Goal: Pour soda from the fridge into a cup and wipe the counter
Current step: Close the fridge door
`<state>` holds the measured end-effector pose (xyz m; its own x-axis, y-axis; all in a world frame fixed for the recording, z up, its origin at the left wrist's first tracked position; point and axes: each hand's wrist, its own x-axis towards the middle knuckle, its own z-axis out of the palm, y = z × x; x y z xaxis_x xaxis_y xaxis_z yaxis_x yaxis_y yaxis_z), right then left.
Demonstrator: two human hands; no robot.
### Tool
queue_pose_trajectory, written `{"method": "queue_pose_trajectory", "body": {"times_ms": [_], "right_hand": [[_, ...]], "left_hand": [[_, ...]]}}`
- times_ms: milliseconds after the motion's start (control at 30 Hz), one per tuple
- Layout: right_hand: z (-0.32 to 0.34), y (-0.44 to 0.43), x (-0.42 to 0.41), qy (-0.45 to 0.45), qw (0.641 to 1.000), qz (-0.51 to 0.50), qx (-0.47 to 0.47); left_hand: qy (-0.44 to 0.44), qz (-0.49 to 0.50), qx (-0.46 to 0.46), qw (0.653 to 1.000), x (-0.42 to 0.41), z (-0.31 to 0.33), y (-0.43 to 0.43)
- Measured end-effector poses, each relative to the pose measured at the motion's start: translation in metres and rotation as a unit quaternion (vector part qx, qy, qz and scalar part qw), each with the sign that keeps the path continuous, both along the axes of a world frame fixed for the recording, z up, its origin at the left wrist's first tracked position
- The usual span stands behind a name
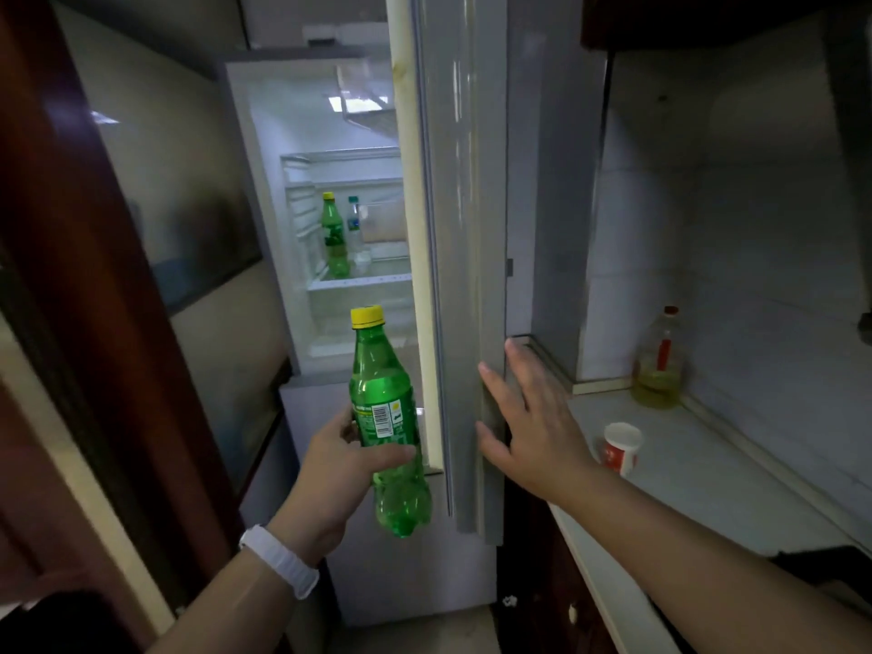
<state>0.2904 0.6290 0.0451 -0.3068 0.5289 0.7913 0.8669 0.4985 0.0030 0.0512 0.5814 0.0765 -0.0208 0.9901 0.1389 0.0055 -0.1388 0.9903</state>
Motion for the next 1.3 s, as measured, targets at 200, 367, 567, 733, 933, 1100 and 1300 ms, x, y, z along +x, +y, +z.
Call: {"method": "queue_pose_trajectory", "body": {"times_ms": [200,367,567,733,933,1100,1300], "right_hand": [[-0.003,0.032,-0.062,0.004,0.996,0.079,0.036],[-0.007,0.062,-0.114,-0.003,0.99,0.125,0.065],[-0.005,0.102,-0.173,-0.031,0.983,0.147,0.101],[-0.006,0.137,-0.22,-0.058,0.985,0.123,0.11],[-0.005,0.176,-0.272,-0.059,0.988,0.065,0.129],[-0.002,0.209,-0.306,-0.049,0.985,0.041,0.16],[-0.002,0.244,-0.33,-0.077,0.988,0.039,0.13]], "left_hand": [[0.008,0.057,0.0,0.998,-0.047,-0.001,0.012],[0.012,0.101,-0.005,0.995,-0.094,-0.002,0.026],[0.006,0.142,-0.013,0.99,-0.146,-0.003,0.052],[-0.006,0.151,-0.011,0.989,-0.187,-0.004,0.079],[-0.014,0.131,0.006,0.991,-0.219,-0.004,0.116],[-0.031,0.12,0.009,0.992,-0.236,-0.004,0.136],[-0.028,0.136,0.004,0.99,-0.25,-0.005,0.158]]}}
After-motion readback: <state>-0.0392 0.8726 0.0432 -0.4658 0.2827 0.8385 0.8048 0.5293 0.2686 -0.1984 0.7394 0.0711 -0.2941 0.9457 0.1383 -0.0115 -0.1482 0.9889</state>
